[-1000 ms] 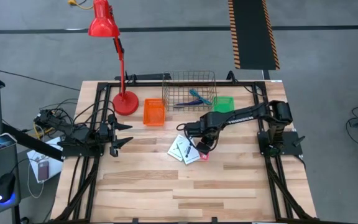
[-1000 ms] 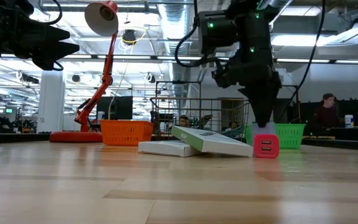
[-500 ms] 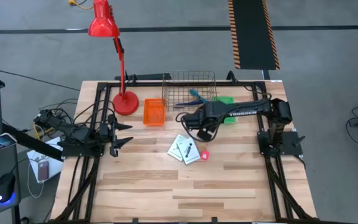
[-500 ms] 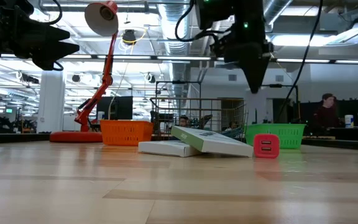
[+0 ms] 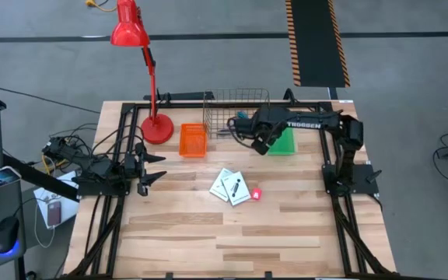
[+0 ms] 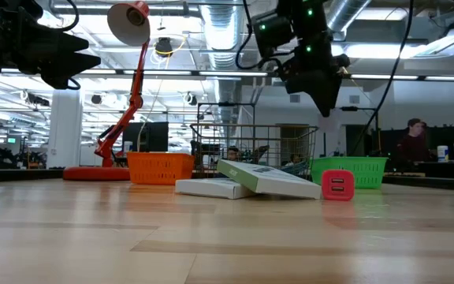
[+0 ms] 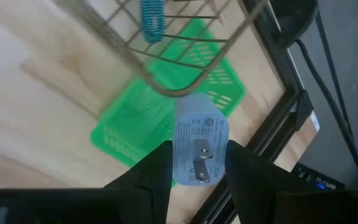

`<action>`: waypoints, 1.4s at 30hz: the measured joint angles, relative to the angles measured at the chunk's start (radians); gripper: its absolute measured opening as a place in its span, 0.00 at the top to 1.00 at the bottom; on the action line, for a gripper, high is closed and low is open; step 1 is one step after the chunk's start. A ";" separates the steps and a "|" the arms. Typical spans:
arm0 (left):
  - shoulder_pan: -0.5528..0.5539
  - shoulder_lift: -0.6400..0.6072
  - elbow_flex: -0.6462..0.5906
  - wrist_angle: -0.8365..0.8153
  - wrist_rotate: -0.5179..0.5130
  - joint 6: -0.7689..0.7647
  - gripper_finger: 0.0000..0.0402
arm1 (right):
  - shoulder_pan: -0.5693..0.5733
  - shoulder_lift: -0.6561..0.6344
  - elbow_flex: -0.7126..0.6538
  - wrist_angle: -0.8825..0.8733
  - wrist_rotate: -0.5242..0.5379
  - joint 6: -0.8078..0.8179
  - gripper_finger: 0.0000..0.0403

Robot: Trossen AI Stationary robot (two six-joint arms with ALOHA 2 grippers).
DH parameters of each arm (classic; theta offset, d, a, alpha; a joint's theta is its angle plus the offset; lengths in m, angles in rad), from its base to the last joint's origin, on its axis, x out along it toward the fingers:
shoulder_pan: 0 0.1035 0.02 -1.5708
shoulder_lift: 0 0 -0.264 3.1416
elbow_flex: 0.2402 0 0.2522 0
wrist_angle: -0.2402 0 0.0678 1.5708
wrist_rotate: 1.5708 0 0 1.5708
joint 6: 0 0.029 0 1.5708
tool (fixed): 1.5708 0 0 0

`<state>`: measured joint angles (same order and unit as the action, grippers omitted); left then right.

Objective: Pick and place items into bin
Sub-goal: Put the white charger adapter into the green bin, then put the pink charger adapter into the green bin

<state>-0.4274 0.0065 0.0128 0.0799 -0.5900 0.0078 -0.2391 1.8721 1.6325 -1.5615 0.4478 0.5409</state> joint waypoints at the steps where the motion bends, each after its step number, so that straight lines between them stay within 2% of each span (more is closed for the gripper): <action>1: 0.000 0.000 0.000 0.000 0.000 0.000 0.42 | -0.013 0.000 0.000 0.001 -0.001 -0.005 0.68; 8: 0.000 0.000 0.000 0.000 0.000 0.000 0.42 | -0.070 0.000 0.000 0.011 -0.004 -0.044 0.68; 16: 0.000 0.000 0.000 0.000 0.000 0.000 0.42 | -0.071 0.000 0.000 0.023 -0.005 -0.053 0.64; 24: 0.000 0.000 0.000 0.000 0.000 0.000 0.42 | -0.070 0.000 0.000 0.025 -0.008 -0.054 0.68; 33: 0.000 0.000 0.000 0.000 0.000 0.000 0.42 | -0.041 0.000 -0.001 0.029 -0.109 -0.126 0.69; 42: 0.000 0.000 0.000 0.000 0.000 0.000 0.42 | 0.058 0.000 -0.002 0.073 -0.239 -0.183 0.64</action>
<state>-0.4278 0.0063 0.0127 0.0799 -0.5903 0.0078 -0.1815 1.8717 1.6310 -1.4884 0.2088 0.3579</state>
